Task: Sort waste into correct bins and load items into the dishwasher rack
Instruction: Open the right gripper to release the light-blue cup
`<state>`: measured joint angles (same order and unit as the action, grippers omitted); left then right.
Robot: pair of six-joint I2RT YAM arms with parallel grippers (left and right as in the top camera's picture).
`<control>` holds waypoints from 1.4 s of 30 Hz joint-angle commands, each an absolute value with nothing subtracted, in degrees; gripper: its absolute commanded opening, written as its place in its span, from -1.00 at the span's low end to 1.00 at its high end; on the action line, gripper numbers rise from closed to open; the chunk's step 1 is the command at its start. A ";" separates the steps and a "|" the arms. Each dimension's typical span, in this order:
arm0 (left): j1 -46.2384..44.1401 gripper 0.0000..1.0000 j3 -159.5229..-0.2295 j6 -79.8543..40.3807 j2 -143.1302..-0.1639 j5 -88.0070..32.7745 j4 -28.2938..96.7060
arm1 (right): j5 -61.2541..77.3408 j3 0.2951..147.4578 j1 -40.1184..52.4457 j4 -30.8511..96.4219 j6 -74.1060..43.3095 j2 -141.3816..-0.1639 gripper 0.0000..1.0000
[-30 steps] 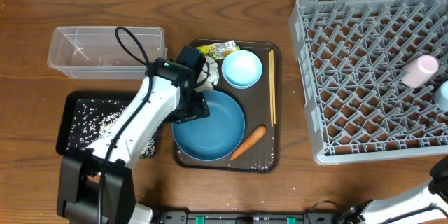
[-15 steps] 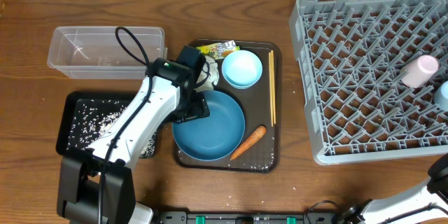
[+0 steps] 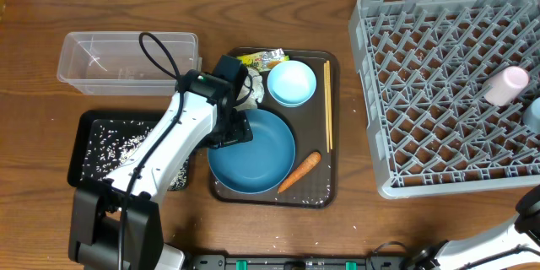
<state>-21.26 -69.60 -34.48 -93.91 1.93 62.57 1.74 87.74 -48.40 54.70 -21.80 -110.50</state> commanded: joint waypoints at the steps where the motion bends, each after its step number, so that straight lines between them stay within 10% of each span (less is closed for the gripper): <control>1: -21.23 0.96 -69.43 -33.93 -93.38 3.05 62.72 | 1.21 87.81 -48.03 53.98 -20.45 -109.03 -0.98; 42: -21.23 0.96 -69.43 -33.93 -93.38 3.05 62.72 | -10.26 87.85 -48.07 62.61 -28.91 -104.53 -0.97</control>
